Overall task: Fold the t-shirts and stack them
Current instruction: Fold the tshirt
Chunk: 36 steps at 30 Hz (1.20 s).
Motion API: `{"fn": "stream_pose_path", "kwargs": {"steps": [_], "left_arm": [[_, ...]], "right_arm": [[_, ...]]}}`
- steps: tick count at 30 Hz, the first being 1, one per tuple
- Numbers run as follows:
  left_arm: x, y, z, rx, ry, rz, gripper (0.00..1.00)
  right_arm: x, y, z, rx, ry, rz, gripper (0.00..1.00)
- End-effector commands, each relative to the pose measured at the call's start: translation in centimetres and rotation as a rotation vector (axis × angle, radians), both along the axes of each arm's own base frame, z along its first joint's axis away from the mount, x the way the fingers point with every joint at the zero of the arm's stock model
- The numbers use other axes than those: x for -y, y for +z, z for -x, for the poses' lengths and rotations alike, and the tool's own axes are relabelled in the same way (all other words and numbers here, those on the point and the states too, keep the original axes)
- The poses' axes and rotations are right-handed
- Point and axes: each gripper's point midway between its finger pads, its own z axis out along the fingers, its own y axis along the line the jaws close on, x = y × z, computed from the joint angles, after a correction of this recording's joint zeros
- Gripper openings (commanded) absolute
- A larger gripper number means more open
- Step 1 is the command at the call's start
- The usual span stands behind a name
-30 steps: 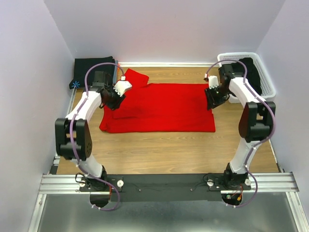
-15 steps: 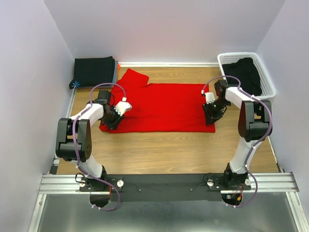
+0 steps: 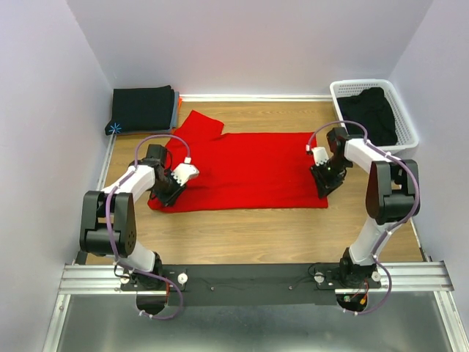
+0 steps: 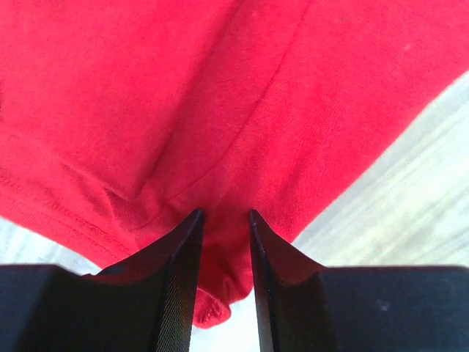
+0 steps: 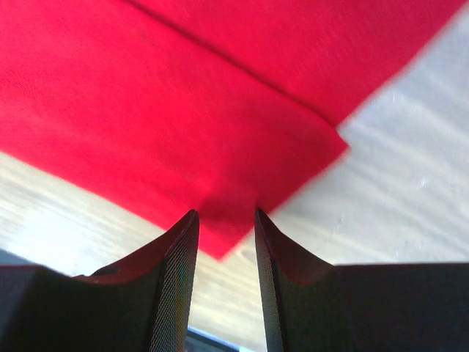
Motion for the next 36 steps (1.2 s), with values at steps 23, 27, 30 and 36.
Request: {"fn": "stream_pose_path", "kwargs": {"steps": [23,27,30,36], "left_arm": [[5.9,14.9,-29.4,0.428,0.163,0.350,0.50],[5.5,12.4,-30.2,0.420,0.186,0.329,0.50],[5.3,10.6,-30.1,0.393,0.188,0.312,0.50],[5.0,9.7,-30.1,0.377,0.173,0.294,0.50]], "right_arm": [[-1.3,4.7,-27.2,0.465,-0.238,-0.034,0.49],[-1.5,2.9,-28.5,0.484,-0.237,-0.049,0.50],[-1.9,2.5,-29.2,0.501,-0.198,-0.068,0.50],[-1.9,2.7,-29.7,0.550,-0.052,-0.057,0.51]]}}
